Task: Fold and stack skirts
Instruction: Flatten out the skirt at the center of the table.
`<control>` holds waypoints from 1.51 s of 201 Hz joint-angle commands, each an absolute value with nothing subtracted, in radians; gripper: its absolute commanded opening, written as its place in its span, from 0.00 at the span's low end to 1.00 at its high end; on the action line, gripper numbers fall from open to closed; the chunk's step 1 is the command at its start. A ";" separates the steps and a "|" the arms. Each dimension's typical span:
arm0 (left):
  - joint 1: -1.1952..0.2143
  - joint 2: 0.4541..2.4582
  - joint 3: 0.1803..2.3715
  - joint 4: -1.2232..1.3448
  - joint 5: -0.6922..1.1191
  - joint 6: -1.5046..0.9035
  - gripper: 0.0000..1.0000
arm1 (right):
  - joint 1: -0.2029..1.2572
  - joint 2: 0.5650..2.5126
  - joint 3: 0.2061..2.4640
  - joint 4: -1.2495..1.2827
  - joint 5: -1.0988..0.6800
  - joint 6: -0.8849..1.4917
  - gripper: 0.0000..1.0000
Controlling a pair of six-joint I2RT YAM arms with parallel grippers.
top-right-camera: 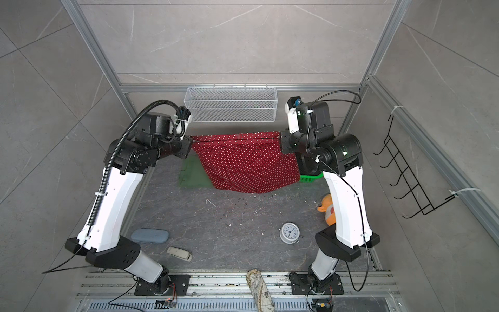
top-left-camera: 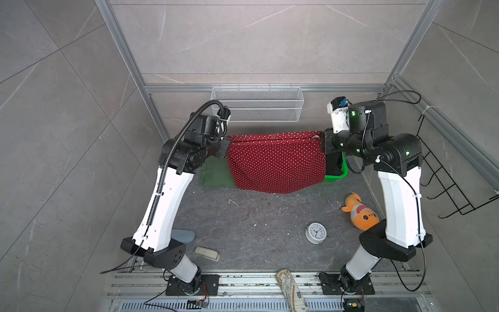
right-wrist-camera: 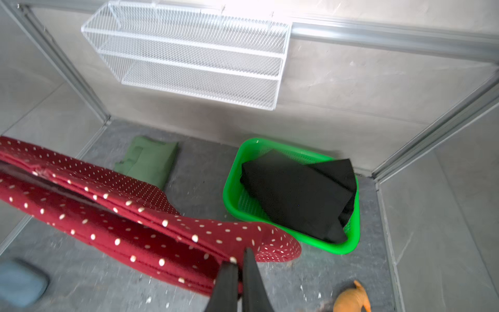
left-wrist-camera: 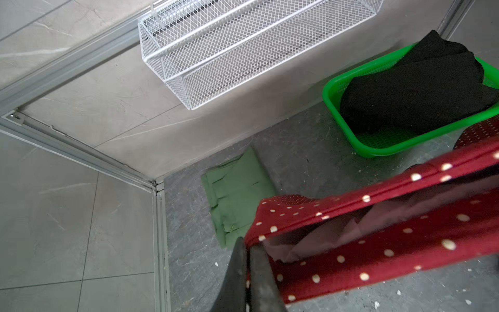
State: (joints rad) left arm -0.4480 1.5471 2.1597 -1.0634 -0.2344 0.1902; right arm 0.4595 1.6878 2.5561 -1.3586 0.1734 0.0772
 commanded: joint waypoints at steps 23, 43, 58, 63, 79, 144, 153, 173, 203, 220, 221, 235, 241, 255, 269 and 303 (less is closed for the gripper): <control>-0.416 1.348 2.081 -1.001 -0.293 0.141 0.00 | 0.438 1.488 2.314 -1.306 0.139 0.053 0.00; -0.416 1.303 2.058 -1.006 -0.258 0.126 0.00 | 0.437 1.443 2.278 -1.289 0.121 0.054 0.00; -0.416 1.293 2.050 -1.005 -0.223 0.122 0.00 | 0.438 1.442 2.270 -1.280 0.122 0.058 0.00; -0.416 1.295 2.048 -1.002 -0.214 0.119 0.00 | 0.437 1.445 2.265 -1.272 0.125 0.061 0.00; -0.416 1.323 2.050 -0.999 -0.197 0.115 0.00 | 0.437 1.463 2.257 -1.249 0.127 0.065 0.00; -0.385 1.523 2.113 -0.948 -0.178 0.106 0.00 | 0.421 1.611 2.265 -1.123 0.148 0.080 0.00; -0.373 1.547 2.122 -0.933 -0.176 0.101 0.00 | 0.416 1.627 2.267 -1.095 0.144 0.083 0.00; -0.347 1.592 2.150 -0.911 -0.178 0.089 0.00 | 0.408 1.661 2.286 -1.046 0.128 0.087 0.00; -0.326 1.600 2.175 -0.860 -0.207 0.086 0.00 | 0.401 1.682 2.309 -0.998 0.119 0.086 0.00; -0.327 1.573 2.175 -0.849 -0.210 0.096 0.00 | 0.403 1.665 2.289 -0.984 0.114 0.082 0.00; -0.327 1.569 2.173 -0.849 -0.209 0.096 0.00 | 0.402 1.662 2.286 -0.983 0.114 0.081 0.00; -0.327 1.517 2.123 -0.837 -0.194 0.099 0.00 | 0.402 1.616 2.209 -0.960 0.110 0.080 0.00; -0.326 1.482 2.082 -0.832 -0.185 0.098 0.00 | 0.403 1.587 2.153 -0.945 0.106 0.081 0.00; -0.327 1.409 1.960 -0.819 -0.167 0.089 0.00 | 0.402 1.499 1.994 -0.887 0.094 0.086 0.00; -0.327 1.319 1.812 -0.810 -0.133 0.066 0.00 | 0.402 1.410 1.824 -0.846 0.067 0.105 0.00; -0.327 1.115 1.460 -0.795 -0.049 -0.043 0.00 | 0.402 1.227 1.476 -0.816 -0.059 0.159 0.00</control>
